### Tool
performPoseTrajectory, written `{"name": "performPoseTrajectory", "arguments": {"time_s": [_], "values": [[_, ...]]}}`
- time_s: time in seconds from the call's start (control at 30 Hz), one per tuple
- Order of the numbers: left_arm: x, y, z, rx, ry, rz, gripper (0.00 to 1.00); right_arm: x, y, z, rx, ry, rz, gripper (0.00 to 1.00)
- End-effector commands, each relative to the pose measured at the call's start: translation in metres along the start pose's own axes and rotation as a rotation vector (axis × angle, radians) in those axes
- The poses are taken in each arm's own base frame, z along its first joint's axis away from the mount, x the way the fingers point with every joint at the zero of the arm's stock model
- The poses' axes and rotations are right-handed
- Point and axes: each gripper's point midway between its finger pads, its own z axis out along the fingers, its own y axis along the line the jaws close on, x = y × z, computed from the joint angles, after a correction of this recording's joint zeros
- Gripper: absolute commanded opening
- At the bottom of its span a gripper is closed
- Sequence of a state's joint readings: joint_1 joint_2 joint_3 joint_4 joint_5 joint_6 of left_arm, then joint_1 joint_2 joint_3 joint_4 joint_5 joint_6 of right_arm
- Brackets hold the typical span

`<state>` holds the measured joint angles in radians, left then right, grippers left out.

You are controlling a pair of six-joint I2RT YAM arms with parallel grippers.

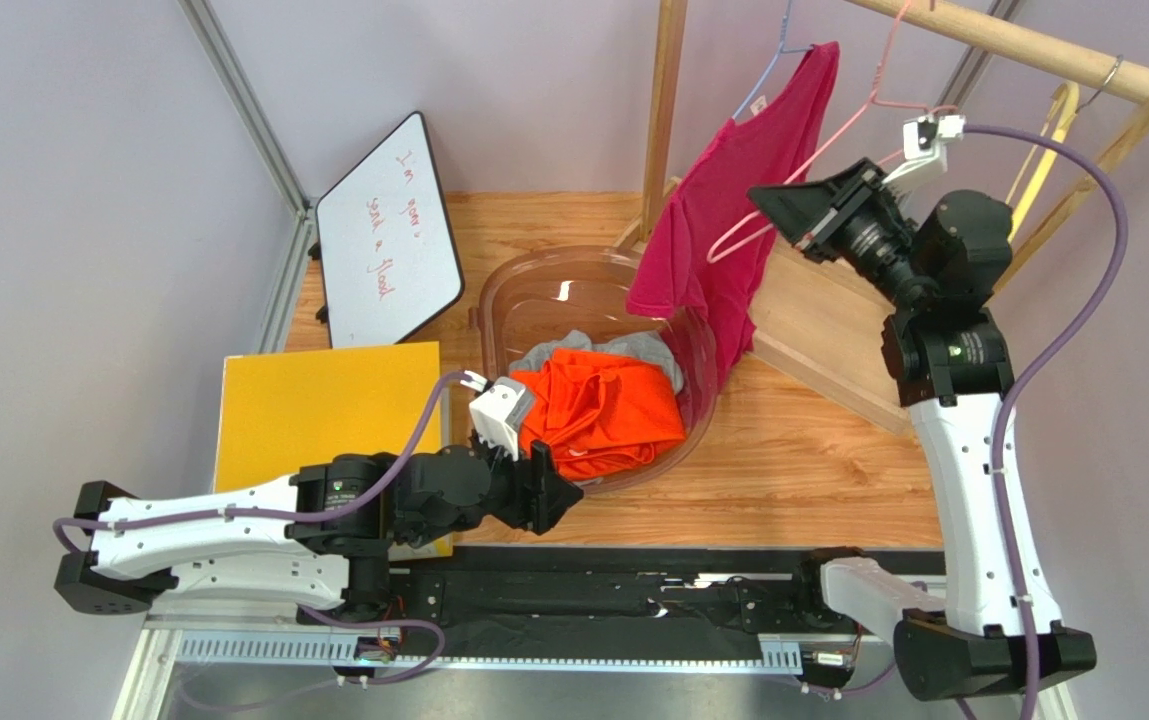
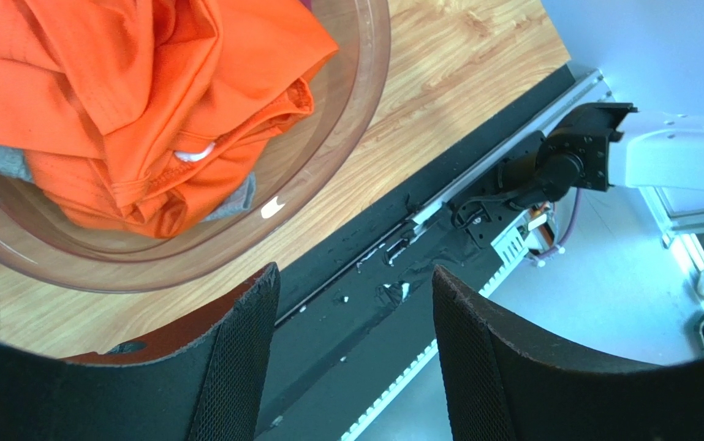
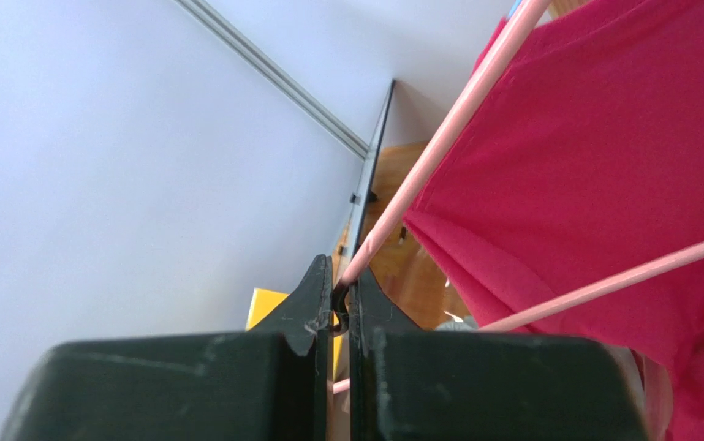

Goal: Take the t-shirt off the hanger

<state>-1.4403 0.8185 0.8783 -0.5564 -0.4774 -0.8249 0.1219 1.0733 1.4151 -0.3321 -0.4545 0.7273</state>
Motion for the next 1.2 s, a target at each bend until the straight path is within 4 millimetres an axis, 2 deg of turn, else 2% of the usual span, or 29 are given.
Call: {"name": "performPoseTrajectory", "arguments": {"time_s": [0.0,0.17,0.3,0.57,0.77,1.1,1.17], "values": [[-0.015,-0.018,-0.005,0.065,-0.034,-0.036,0.67,-0.046,0.027,-0.011,-0.181,-0.062,0.067,0.00],[-0.027,-0.021,-0.007,0.065,-0.065,0.001,0.68,-0.064,0.018,-0.019,-0.168,-0.092,0.093,0.00],[-0.039,-0.028,-0.004,0.062,-0.088,0.036,0.68,-0.079,-0.003,-0.025,-0.114,-0.121,0.179,0.00],[-0.036,-0.041,0.006,0.076,-0.055,0.053,0.69,-0.084,-0.018,-0.031,-0.077,-0.119,0.265,0.00],[-0.029,-0.037,0.007,0.090,-0.060,0.025,0.69,-0.081,-0.031,-0.033,-0.036,-0.091,0.313,0.00],[-0.032,-0.039,0.007,0.092,-0.067,0.046,0.69,-0.085,-0.046,-0.057,0.058,-0.136,0.329,0.01],[-0.033,-0.041,0.007,0.094,-0.064,0.046,0.69,-0.083,-0.047,-0.061,0.072,-0.131,0.317,0.06]]}}
